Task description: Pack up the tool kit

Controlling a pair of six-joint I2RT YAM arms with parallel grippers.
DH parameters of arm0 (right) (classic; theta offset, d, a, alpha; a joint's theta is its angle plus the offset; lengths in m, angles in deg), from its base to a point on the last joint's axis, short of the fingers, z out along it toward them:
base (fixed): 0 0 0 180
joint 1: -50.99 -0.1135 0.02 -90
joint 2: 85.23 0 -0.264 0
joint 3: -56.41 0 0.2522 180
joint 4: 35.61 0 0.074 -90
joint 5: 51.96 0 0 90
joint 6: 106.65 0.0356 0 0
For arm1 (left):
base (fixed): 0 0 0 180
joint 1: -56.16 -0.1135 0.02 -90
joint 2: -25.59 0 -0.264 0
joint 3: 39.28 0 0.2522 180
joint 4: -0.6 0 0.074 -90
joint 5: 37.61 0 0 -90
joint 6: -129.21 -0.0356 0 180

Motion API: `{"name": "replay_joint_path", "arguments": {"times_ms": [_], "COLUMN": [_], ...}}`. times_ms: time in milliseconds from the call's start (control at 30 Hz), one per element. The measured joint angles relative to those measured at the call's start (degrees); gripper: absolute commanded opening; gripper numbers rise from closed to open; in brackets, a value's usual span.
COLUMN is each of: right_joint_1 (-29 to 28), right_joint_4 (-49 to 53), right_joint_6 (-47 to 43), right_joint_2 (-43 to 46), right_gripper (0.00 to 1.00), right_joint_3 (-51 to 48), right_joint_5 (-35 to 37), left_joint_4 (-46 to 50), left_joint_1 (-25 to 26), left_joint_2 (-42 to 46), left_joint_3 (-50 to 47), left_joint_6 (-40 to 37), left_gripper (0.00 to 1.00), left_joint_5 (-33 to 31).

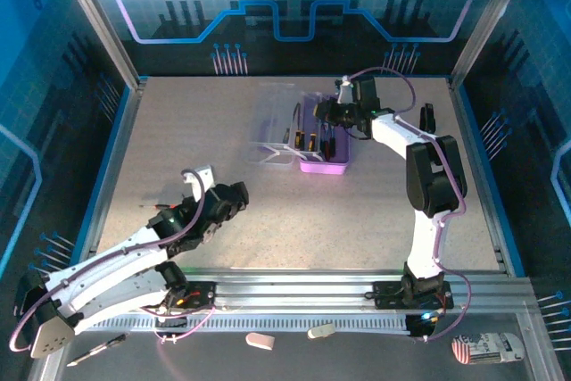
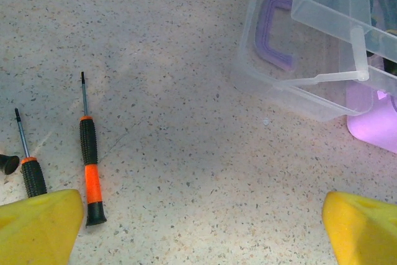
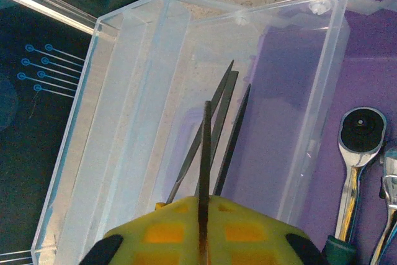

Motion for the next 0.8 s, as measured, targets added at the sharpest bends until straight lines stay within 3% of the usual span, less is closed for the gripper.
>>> {"name": "replay_joint_path", "arguments": {"times_ms": [233, 533, 800], "right_joint_1": [0.0, 0.0, -1.31], "right_joint_4": [3.13, 5.44, 3.82], "right_joint_6": [0.11, 0.0, -1.51], "right_joint_2": [0.0, 1.6, 21.44], "right_gripper": [0.21, 0.21, 0.26], "right_joint_3": [1.01, 0.61, -12.2], "right_joint_5": [0.17, 0.22, 3.91], "left_joint_4": [-1.7, -1.7, -1.31], "left_joint_1": [0.0, -0.07, -2.47], "left_joint_2": [-0.98, -2.27, -1.73], "left_joint_3": [0.0, 0.04, 0.0], "left_joint_6": [0.02, 0.48, 3.02], "left_gripper": [0.99, 0.99, 0.99], "left_joint_5": [-0.11, -0.07, -0.11]}}
